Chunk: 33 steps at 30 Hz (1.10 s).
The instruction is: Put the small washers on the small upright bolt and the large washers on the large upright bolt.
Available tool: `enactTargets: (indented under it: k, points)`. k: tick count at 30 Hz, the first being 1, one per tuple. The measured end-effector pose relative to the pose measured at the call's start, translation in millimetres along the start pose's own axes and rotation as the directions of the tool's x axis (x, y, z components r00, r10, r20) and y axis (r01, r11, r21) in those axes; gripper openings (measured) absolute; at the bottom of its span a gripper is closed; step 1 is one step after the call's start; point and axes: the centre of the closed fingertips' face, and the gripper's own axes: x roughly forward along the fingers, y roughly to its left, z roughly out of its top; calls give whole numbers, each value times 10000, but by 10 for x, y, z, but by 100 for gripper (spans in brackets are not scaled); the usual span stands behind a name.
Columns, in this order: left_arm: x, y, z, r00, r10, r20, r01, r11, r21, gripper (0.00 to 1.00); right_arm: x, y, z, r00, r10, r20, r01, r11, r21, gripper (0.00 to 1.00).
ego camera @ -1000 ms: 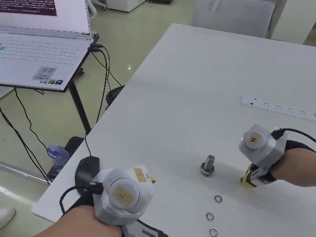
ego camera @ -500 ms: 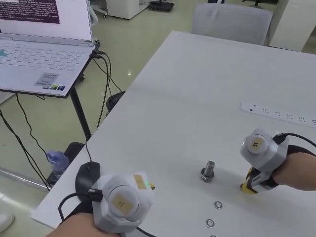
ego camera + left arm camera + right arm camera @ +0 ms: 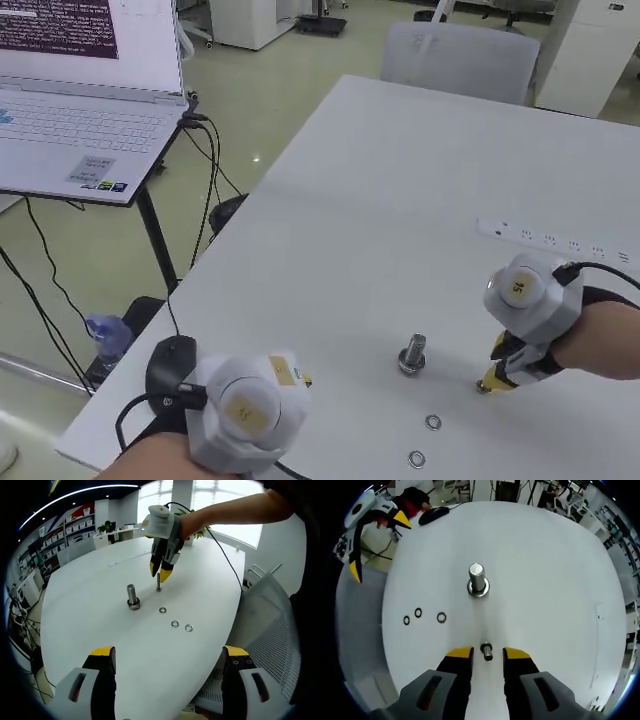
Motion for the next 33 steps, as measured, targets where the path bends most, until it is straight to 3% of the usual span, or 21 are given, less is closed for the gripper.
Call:
enactTargets:
  k: [14, 23, 33]
  points:
    - [-21, -13, 58, 9998, 78, 170, -79, 10000, 35, 87, -54, 254, 220, 9990, 225, 375, -207, 9987, -459, 25]
    - [-24, 10, 52, 9998, 96, 152, -97, 9999, 76, 87, 59, 521, 355, 9960, 666, 597, -618, 9950, -790, 27]
    - [-42, 11, 96, 9996, 160, 227, -163, 9998, 110, 87, 210, 671, 356, 9949, 886, 479, -811, 9867, -1407, 26]
